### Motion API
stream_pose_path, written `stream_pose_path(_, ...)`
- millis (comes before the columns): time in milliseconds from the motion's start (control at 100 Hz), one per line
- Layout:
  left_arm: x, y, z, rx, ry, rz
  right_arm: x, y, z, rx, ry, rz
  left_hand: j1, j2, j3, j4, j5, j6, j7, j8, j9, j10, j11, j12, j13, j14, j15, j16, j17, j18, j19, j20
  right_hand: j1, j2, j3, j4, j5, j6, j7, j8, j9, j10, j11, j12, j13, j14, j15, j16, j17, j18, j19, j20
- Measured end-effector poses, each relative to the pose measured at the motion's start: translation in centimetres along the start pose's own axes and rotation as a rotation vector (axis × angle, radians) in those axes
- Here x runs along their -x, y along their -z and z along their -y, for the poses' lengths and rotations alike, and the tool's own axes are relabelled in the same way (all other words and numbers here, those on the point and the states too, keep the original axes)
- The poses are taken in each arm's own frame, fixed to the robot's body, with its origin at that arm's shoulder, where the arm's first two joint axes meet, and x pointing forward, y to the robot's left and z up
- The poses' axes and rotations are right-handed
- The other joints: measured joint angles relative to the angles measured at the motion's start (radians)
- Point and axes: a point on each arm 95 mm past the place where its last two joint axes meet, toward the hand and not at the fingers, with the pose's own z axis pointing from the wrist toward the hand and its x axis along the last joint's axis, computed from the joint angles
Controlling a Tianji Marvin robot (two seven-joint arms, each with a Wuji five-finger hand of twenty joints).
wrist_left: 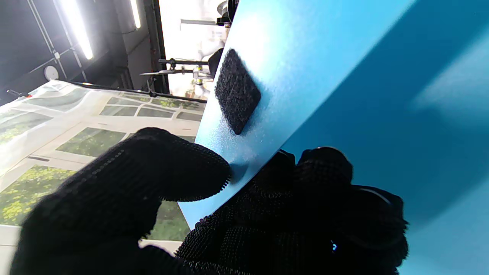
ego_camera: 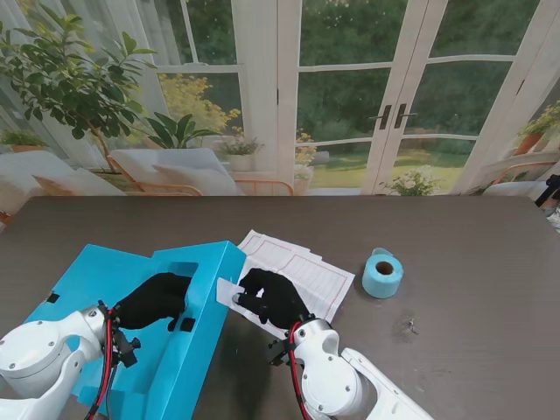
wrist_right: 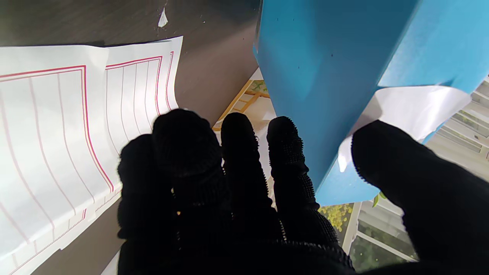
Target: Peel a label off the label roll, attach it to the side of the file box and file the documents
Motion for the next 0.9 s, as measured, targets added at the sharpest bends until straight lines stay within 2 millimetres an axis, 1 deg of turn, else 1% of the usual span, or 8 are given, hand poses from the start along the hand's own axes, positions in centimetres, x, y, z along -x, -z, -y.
stream_pose_path(120,0.0,0.0,0.0,0.004,0.001,0.002,-0.1,0.0,0.3,-0.006,0.024,-0.009,0.0,0.0,0.003,0.0,0.0,0.0,0.0,0.0,0.0,0.0,0.0,0.0,0.0,0.0,0.0,0.0,0.0,0.0,0.0,0.0,0.007,-0.001,0.009,0.0,-0.003,-0.001,-0.012,0.0,0.0,0.0,0.0,0.0,0.0,0.0,0.0,0.0,0.0,0.0,0.0,0.0)
stream_pose_path(180,0.0,0.0,0.0,0.006,0.001,0.002,-0.2,0.0,0.4,-0.008,0.036,-0.012,0.0,0.0,0.004,0.001,0.0,0.0,0.0,0.0,0.0,0.0,0.0,0.0,0.0,0.0,0.0,0.0,0.0,0.0,0.0,0.0,0.013,-0.004,0.017,0.0,-0.044,-0.012,-0.038,-0.002,0.0,0.0,0.0,0.0,0.0,0.0,0.0,0.0,0.0,0.0,0.0,0.0)
stream_pose_path(230,0.0,0.0,0.0,0.006,0.001,0.002,-0.2,0.0,0.4,-0.006,0.04,-0.014,0.0,0.0,0.004,0.001,0.0,0.0,0.0,0.0,0.0,0.0,0.0,0.0,0.0,0.0,0.0,0.0,0.0,0.0,0.0,0.0,0.013,-0.037,0.019,0.0,-0.066,-0.012,-0.054,-0.01,0.0,0.0,0.0,0.0,0.0,0.0,0.0,0.0,0.0,0.0,0.0,0.0)
stream_pose_path(380,-0.1,0.0,0.0,0.007,0.003,0.002,-0.3,0.0,0.4,-0.003,0.052,-0.018,0.0,0.0,0.007,0.001,0.0,0.0,0.0,0.0,0.0,0.0,0.0,0.0,0.0,0.0,0.0,0.0,0.0,0.0,0.0,0.0,0.013,-0.04,0.019,0.0,-0.156,-0.011,-0.096,-0.022,-0.003,0.0,0.0,0.0,0.0,-0.001,0.0,0.0,0.0,0.0,0.0,0.0)
stream_pose_path(550,-0.1,0.0,0.0,0.008,0.006,0.005,-0.2,0.0,-0.1,0.017,0.066,-0.019,0.0,0.0,0.007,0.001,0.0,0.0,0.0,0.0,0.0,0.0,0.0,0.0,0.0,0.0,0.0,0.0,0.0,0.0,0.0,0.0,0.012,-0.051,0.018,0.0,-0.205,-0.003,-0.104,-0.025,-0.05,0.0,0.003,-0.003,0.0,-0.002,0.0,0.0,0.0,0.0,0.0,0.0)
stream_pose_path(710,-0.1,0.0,0.0,0.008,0.007,0.007,-0.3,-0.1,-0.8,0.06,0.087,-0.026,0.0,0.0,0.007,0.003,0.0,0.001,0.0,0.001,0.0,0.0,0.0,0.0,0.0,0.0,0.0,0.0,0.0,0.0,0.0,0.0,0.012,-0.051,0.017,0.0,-0.234,0.001,0.081,0.037,-0.113,-0.01,0.031,-0.006,-0.01,-0.003,0.008,0.0,-0.004,0.0,0.0,0.001)
stream_pose_path(730,-0.1,0.0,-0.1,0.008,0.008,0.007,-0.3,-0.1,-0.9,0.063,0.087,-0.026,-0.001,0.0,0.008,0.012,0.0,0.001,0.0,0.002,0.0,0.0,0.0,0.0,0.0,0.0,0.0,0.0,0.0,0.0,0.0,0.0,0.012,-0.051,0.011,0.0,-0.242,0.001,0.101,0.042,-0.117,-0.01,0.03,-0.006,-0.01,-0.003,0.008,0.0,-0.004,0.0,0.0,0.001)
stream_pose_path(900,-0.3,0.0,-0.1,0.008,0.004,0.009,-0.6,0.0,-1.4,0.077,0.096,-0.041,-0.001,0.0,0.009,0.012,0.0,0.002,0.0,0.003,0.0,0.0,0.0,0.0,-0.001,0.0,0.0,0.0,-0.001,0.0,0.0,0.0,-0.015,-0.051,-0.007,0.0,-0.265,-0.001,0.137,0.05,-0.138,-0.011,0.037,-0.007,-0.018,-0.004,0.015,0.0,-0.004,-0.002,0.0,0.001)
